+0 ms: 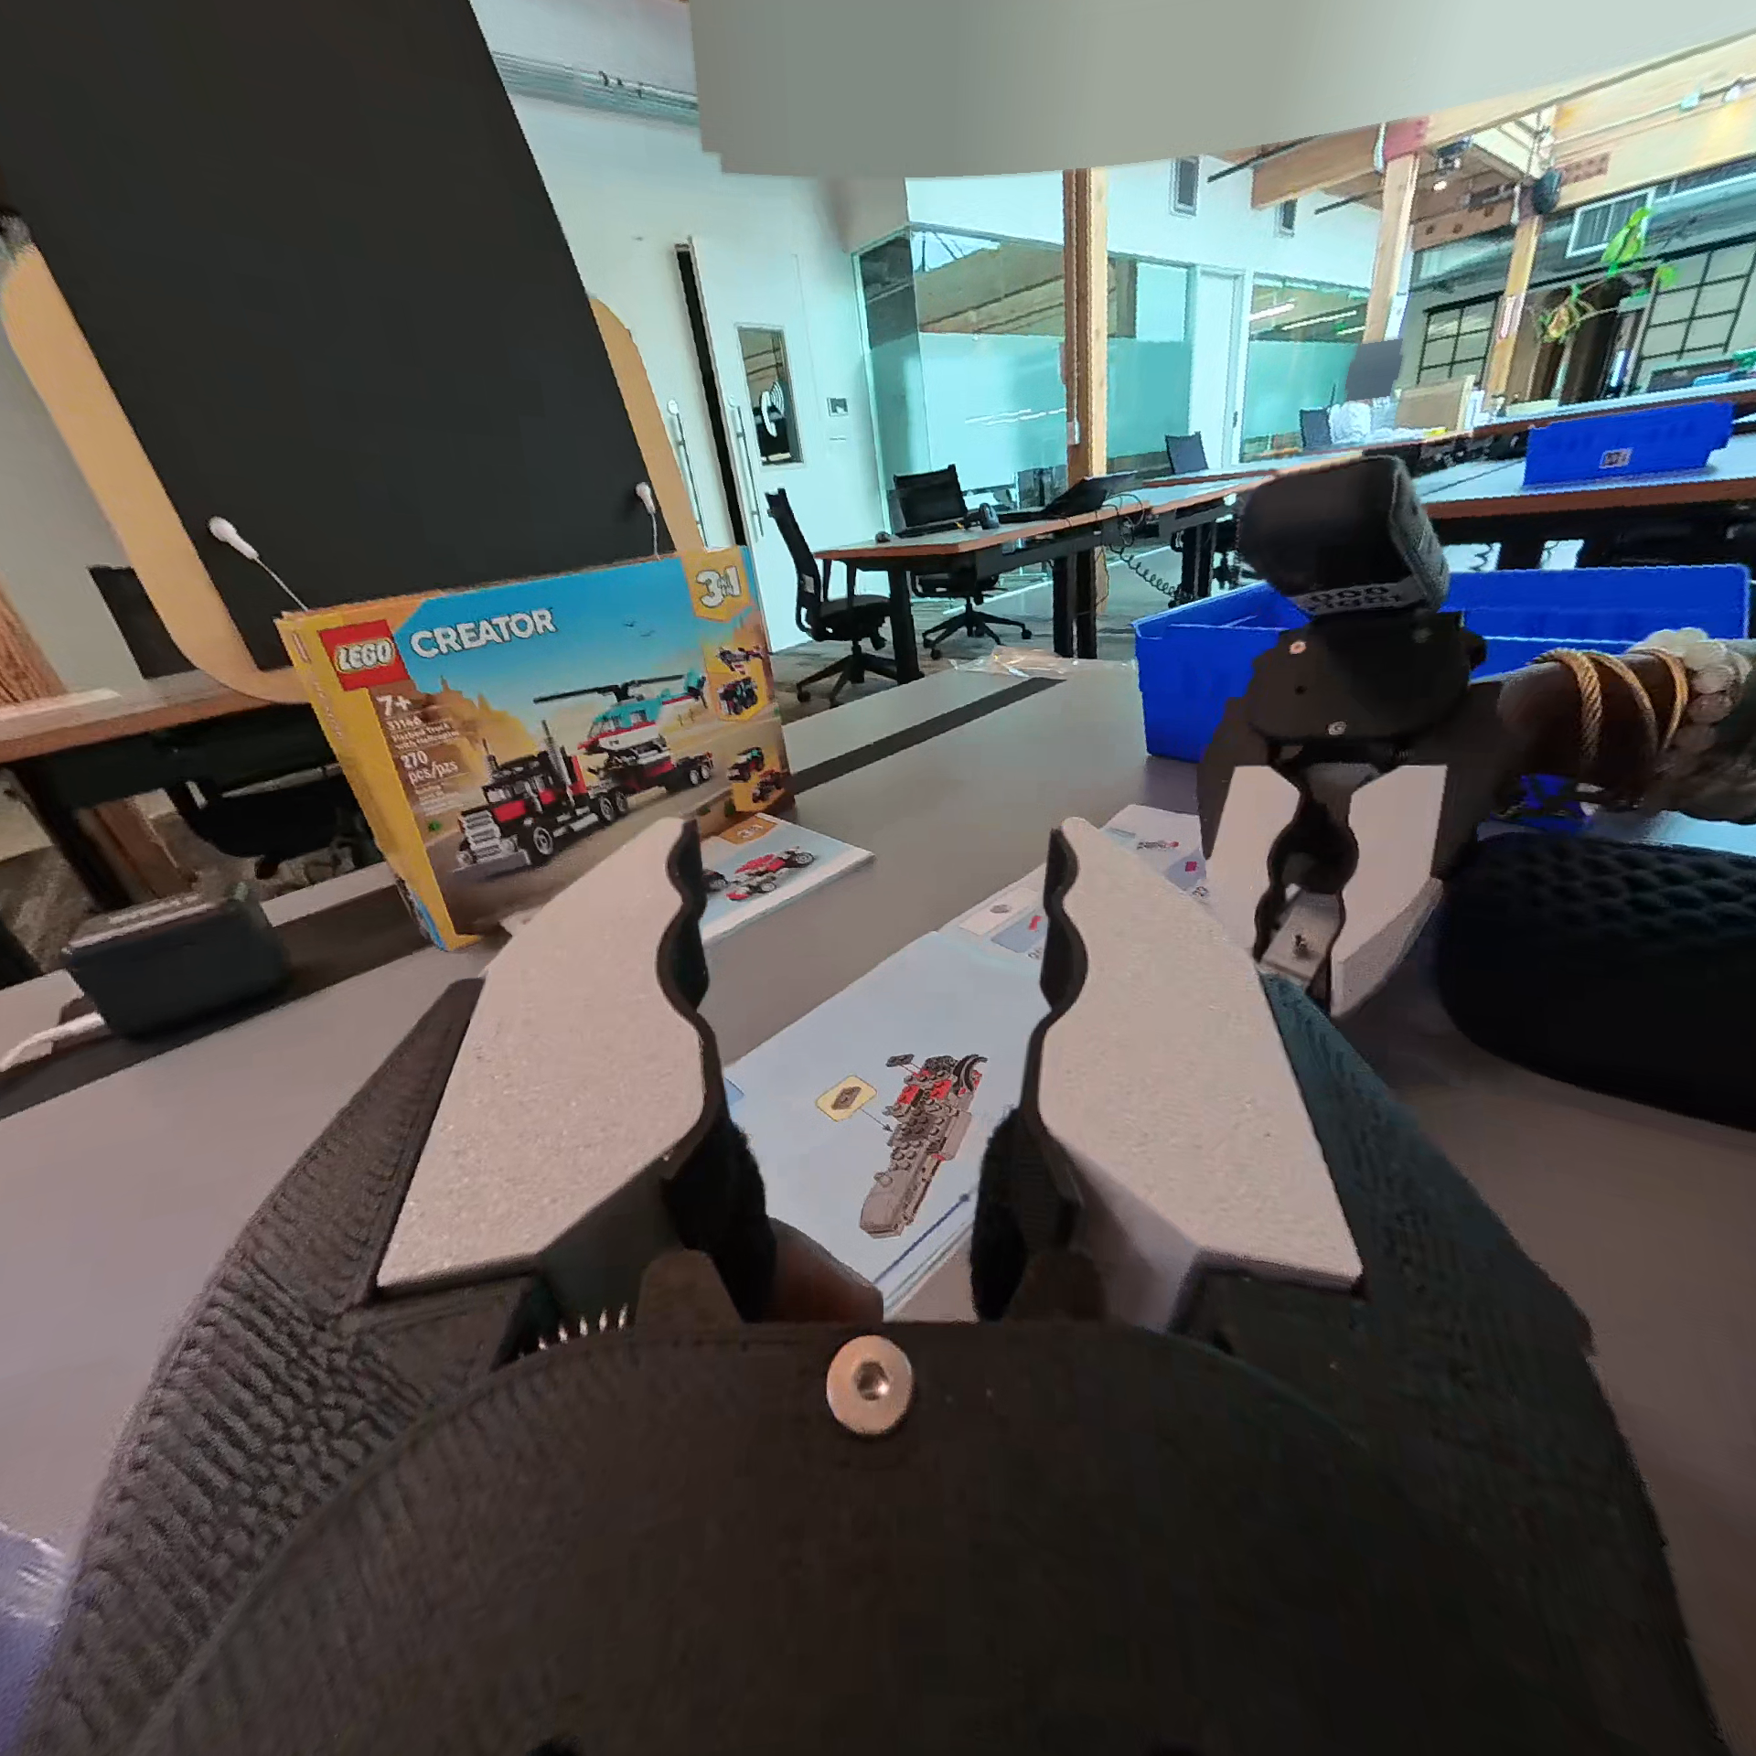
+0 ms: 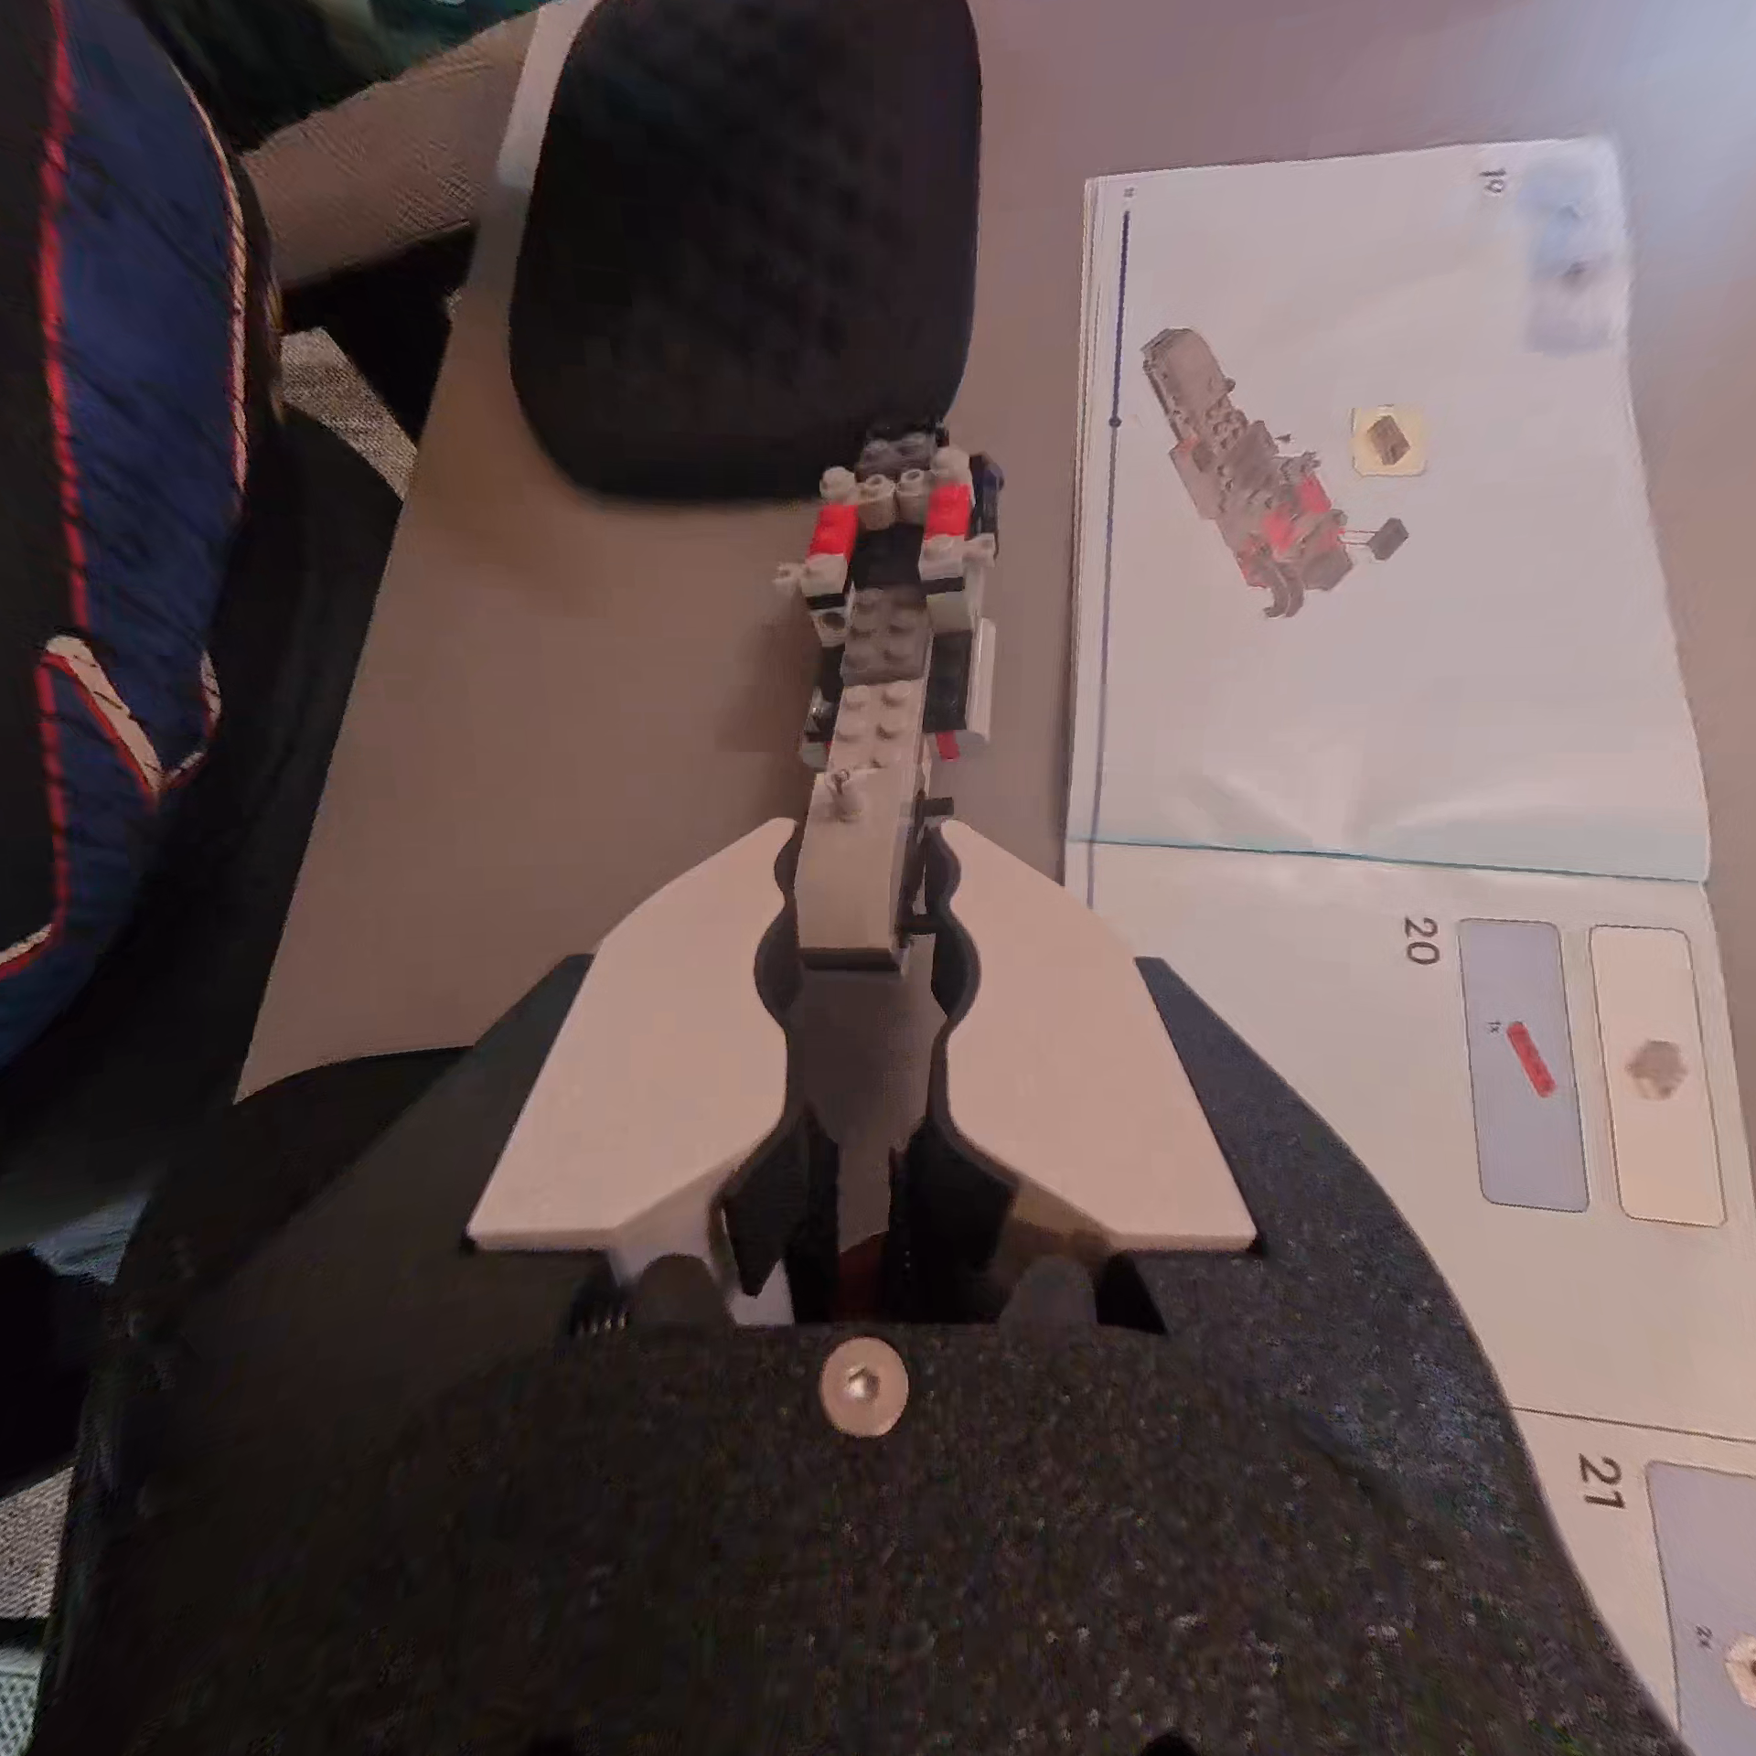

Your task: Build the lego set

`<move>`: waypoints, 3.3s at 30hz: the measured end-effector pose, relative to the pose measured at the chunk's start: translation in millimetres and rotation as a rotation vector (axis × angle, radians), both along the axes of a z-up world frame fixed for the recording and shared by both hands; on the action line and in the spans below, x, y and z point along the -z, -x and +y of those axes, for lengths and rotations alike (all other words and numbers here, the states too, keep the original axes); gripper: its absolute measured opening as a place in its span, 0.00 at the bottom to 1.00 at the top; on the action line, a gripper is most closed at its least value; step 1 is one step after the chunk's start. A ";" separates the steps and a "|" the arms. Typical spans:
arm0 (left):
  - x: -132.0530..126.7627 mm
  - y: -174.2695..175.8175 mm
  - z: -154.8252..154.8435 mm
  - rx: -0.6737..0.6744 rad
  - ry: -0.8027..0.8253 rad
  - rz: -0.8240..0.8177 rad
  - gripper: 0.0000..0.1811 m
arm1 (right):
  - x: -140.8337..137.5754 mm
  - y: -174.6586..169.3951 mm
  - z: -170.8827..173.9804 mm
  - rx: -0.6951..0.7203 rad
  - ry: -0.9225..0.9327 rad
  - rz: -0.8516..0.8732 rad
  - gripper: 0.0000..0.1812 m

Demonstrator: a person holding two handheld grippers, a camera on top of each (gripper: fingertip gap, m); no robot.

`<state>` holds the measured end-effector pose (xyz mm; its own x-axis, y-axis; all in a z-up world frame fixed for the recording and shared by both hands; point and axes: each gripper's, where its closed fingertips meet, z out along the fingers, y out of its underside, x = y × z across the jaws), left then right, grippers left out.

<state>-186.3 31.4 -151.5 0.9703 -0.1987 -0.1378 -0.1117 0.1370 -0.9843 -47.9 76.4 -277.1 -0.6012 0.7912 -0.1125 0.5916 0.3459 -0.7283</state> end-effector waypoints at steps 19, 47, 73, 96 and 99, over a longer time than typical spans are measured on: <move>-66.3 8.0 113.5 0.107 0.151 -0.160 0.35 | -28.0 8.2 36.4 0.269 -0.024 0.286 0.32; -39.0 -10.7 120.1 -0.027 0.038 -0.213 0.34 | -46.2 8.8 58.4 0.450 -0.098 0.377 0.42; -38.1 -57.8 129.4 0.064 0.043 -0.265 0.32 | -52.6 3.8 64.4 0.476 -0.126 0.369 0.44; -10.7 -76.0 58.0 0.180 0.021 -0.166 0.29 | -83.7 3.5 69.8 0.578 -0.129 0.548 0.44; -9.2 -74.4 57.7 0.233 0.076 -0.164 0.32 | -92.5 -10.4 66.9 0.626 -0.128 0.544 0.43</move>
<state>-111.9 89.0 -142.3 0.9054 -0.4225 0.0412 0.0757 0.0652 -0.9950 -37.5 143.4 -184.5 0.0091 0.9837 0.1798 0.2796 0.1701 -0.9449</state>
